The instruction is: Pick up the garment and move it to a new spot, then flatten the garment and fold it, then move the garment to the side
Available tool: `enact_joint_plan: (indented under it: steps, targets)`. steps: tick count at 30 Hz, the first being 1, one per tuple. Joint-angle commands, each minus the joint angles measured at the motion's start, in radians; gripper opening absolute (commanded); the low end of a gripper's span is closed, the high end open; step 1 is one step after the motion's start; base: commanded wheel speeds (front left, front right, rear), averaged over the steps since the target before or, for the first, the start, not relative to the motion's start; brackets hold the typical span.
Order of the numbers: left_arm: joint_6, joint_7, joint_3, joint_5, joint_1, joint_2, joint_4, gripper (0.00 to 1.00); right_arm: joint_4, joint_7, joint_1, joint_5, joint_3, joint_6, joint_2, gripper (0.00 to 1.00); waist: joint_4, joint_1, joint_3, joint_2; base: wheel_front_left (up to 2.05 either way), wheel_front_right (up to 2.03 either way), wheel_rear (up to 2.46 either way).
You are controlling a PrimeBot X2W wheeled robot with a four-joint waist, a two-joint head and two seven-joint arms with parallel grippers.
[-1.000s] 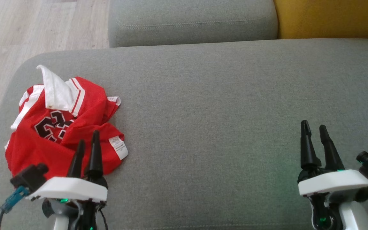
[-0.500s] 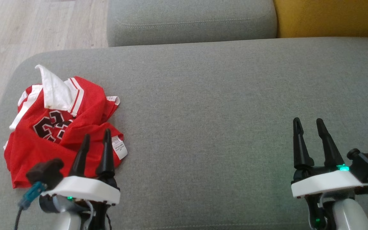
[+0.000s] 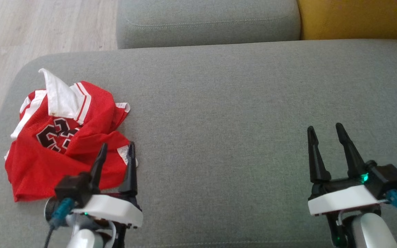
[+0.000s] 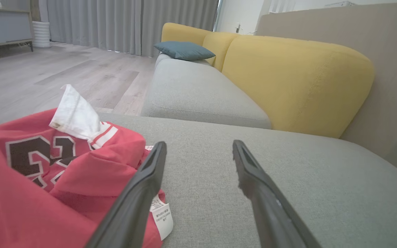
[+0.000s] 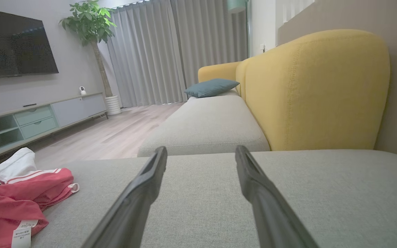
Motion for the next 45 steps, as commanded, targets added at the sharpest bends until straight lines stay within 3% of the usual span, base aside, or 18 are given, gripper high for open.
enact_joint_plan:
  steps: [1,9,20,32,45]
  targets:
    - [0.012,-0.012,0.013,0.033,-0.051,0.017,-0.047,1.0,-0.046,-0.019,-0.024,-0.033,0.027,0.006,-0.008,1.0,0.0,0.0,0.0,0.0,0.0,0.0,0.0]
    - [0.048,-0.036,-0.018,0.092,-0.051,0.02,-0.067,1.0,-0.062,-0.043,-0.018,-0.073,0.046,0.007,-0.008,1.0,0.006,0.0,0.002,0.0,0.0,0.0,0.0]
    - [0.021,-0.071,0.074,0.11,-0.002,-0.035,-0.082,1.0,0.048,-0.078,-0.001,0.098,0.033,0.007,-0.009,1.0,0.015,0.0,-0.006,0.0,0.0,0.0,0.0]
    - [-0.012,-0.084,0.087,0.159,0.006,-0.046,0.013,1.0,0.111,-0.091,-0.021,0.042,0.002,0.008,-0.009,1.0,-0.003,0.0,-0.004,0.0,0.0,0.0,0.0]
    - [-0.001,-0.084,0.077,0.143,-0.008,-0.047,0.013,1.0,0.12,-0.091,-0.027,0.037,-0.006,0.008,-0.009,1.0,0.003,0.0,0.0,0.0,0.0,0.0,0.0]
